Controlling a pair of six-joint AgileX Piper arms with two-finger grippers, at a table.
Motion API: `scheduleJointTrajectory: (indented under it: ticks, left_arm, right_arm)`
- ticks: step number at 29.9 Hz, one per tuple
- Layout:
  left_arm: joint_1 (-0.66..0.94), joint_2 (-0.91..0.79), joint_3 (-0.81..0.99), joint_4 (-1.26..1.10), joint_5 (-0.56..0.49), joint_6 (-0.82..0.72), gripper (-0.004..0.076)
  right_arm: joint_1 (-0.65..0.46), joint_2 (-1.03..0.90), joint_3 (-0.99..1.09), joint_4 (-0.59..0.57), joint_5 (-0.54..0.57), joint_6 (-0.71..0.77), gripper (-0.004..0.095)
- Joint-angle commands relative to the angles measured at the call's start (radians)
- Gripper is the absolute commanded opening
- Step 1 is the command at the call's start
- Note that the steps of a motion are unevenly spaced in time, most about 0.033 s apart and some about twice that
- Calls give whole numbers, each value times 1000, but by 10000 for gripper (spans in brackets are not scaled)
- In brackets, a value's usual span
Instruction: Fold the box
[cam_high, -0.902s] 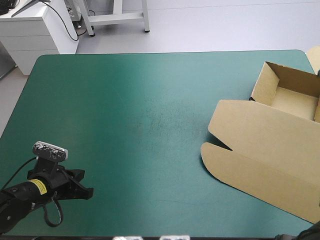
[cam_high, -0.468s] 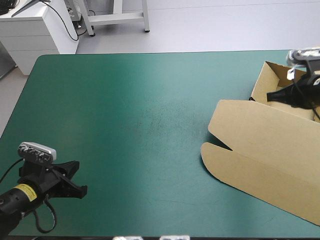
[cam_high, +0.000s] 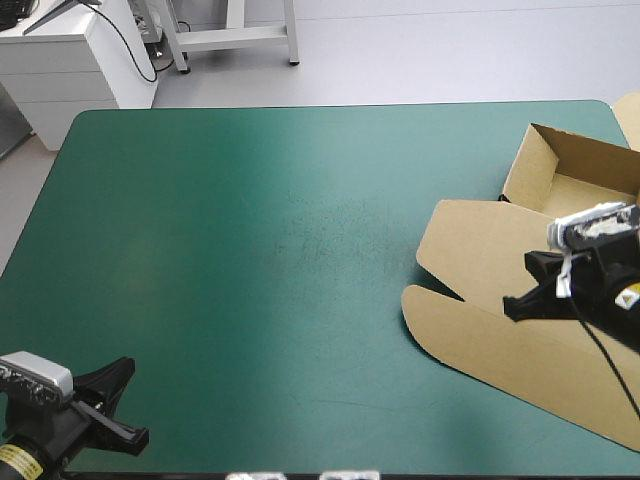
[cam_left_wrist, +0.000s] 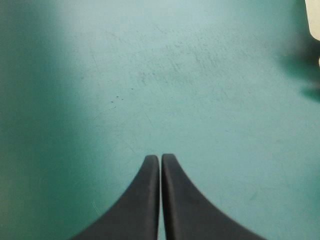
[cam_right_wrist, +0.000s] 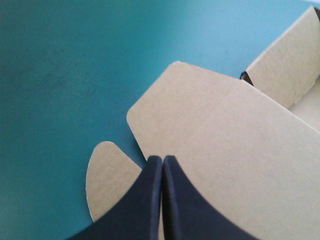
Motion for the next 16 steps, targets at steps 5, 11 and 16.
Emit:
scheduleJointTrajectory:
  ticks: [5, 11, 16]
  left_arm:
    - [1, -131, 65, 34, -94, 0, -8]
    - [1, -145, 74, 48, -92, 27, -8]
    - [1, -149, 87, 48, -91, 47, -8]
  right_arm:
    - [2, -287, 197, 77, -207, -151, -21]
    - [2, -447, 329, 79, -243, -146, -21]
    - [2, -575, 450, 63, -281, -110, -21]
